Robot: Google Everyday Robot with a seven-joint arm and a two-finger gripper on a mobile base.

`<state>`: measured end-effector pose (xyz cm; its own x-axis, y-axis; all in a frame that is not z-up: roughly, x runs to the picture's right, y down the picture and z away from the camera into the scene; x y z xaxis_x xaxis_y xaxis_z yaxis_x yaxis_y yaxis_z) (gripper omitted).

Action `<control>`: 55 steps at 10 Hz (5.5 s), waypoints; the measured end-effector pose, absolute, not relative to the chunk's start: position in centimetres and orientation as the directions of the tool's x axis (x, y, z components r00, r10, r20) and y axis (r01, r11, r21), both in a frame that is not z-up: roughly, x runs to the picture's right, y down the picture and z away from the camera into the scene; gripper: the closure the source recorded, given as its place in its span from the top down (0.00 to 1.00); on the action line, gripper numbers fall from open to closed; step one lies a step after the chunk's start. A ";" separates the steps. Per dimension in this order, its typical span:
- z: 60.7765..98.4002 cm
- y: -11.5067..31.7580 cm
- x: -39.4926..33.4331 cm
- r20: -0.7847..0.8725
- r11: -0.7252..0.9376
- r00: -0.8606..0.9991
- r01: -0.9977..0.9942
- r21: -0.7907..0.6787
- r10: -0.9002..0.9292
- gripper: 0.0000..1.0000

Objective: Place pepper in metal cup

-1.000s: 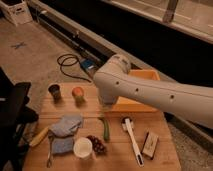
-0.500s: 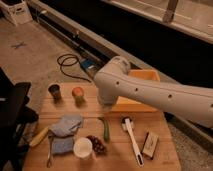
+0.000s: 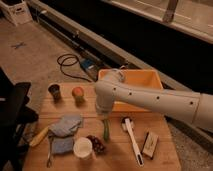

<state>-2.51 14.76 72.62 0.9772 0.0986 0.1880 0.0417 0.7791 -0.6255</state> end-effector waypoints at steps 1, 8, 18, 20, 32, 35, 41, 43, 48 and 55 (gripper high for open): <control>73.2 15.7 -2.8 0.192 0.762 0.975 0.041 -0.646 0.110 0.56; 76.0 17.8 -1.8 0.132 0.701 0.978 -0.019 -0.713 0.161 0.80; 81.1 19.8 0.6 -0.047 0.628 0.968 -0.196 -0.753 0.246 0.80; 82.2 20.4 0.8 -0.103 0.604 0.955 -0.256 -0.755 0.277 0.80; 82.4 20.5 0.5 -0.116 0.603 0.940 -0.297 -0.741 0.320 0.00; 76.1 14.8 -3.4 0.028 0.739 0.960 -0.195 -0.645 0.277 0.00; 75.7 6.5 -7.0 0.270 0.834 0.914 -0.117 -0.540 0.303 0.00; 76.1 4.1 -8.2 0.325 0.853 0.896 -0.103 -0.512 0.303 0.00; 76.0 -1.9 -13.3 0.444 0.893 0.853 -0.054 -0.446 0.274 0.00; 76.9 -2.7 -14.0 0.454 0.900 0.854 -0.040 -0.433 0.256 0.00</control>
